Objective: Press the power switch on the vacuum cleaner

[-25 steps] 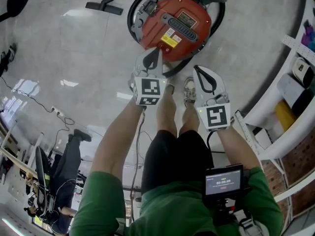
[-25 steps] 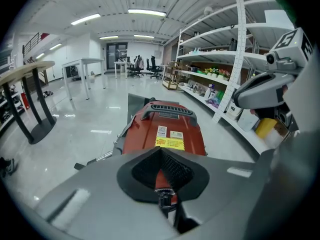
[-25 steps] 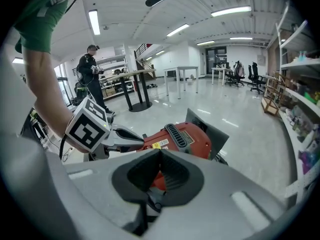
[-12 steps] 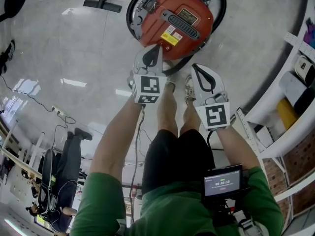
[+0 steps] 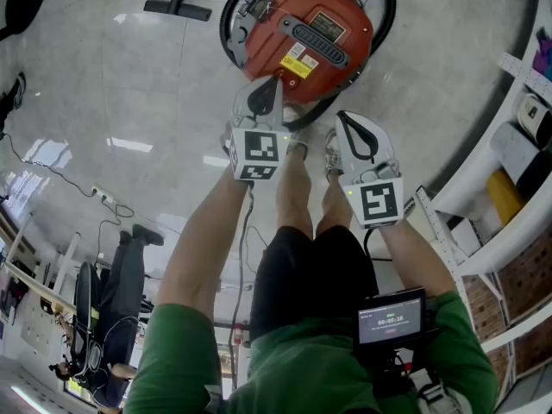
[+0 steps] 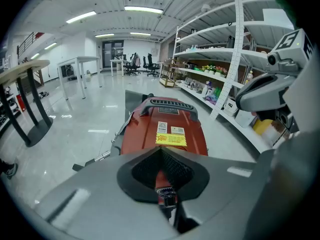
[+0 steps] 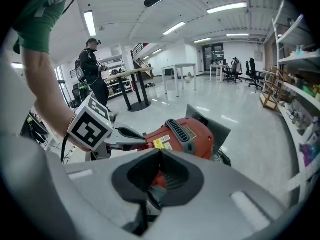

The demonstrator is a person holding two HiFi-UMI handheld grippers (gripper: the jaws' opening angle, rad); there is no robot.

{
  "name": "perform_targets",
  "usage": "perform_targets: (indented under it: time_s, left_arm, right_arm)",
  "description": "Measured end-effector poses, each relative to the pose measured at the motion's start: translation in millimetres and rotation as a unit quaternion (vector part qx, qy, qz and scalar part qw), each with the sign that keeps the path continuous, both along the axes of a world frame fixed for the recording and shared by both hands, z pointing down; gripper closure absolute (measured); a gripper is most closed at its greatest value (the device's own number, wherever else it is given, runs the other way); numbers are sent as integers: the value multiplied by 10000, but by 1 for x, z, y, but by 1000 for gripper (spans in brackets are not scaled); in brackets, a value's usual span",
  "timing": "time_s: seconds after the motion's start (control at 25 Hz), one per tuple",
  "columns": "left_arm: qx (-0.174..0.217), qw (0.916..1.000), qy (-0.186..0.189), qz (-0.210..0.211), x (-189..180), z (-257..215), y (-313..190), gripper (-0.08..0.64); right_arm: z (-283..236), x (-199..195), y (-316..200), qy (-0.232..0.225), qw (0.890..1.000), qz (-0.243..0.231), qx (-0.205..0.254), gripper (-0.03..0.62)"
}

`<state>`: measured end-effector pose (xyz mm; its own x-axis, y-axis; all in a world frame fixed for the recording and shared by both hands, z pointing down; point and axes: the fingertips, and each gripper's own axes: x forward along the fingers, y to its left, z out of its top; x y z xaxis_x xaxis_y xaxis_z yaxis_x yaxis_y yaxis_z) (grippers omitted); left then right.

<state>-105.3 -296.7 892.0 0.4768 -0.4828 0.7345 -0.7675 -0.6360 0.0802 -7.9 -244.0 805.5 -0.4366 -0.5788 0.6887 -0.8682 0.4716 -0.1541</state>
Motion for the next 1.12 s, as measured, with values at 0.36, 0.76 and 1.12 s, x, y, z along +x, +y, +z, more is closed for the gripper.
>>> perform_targets:
  time_s: [0.36,0.76,1.12]
  left_arm:
    - [-91,9999,-114,44,0,3,0,552]
    - [-287,9990,-336,70,-1,7,-2,554]
    - [-286,9988,-388,18,-1,7,-1,554]
  right_arm:
    - [-3,4,0,29,10000,33,-31,589]
    - [-6,9,2,56,10000,52,-45,589]
    - [-13,13,0,66,9999,50,92,589]
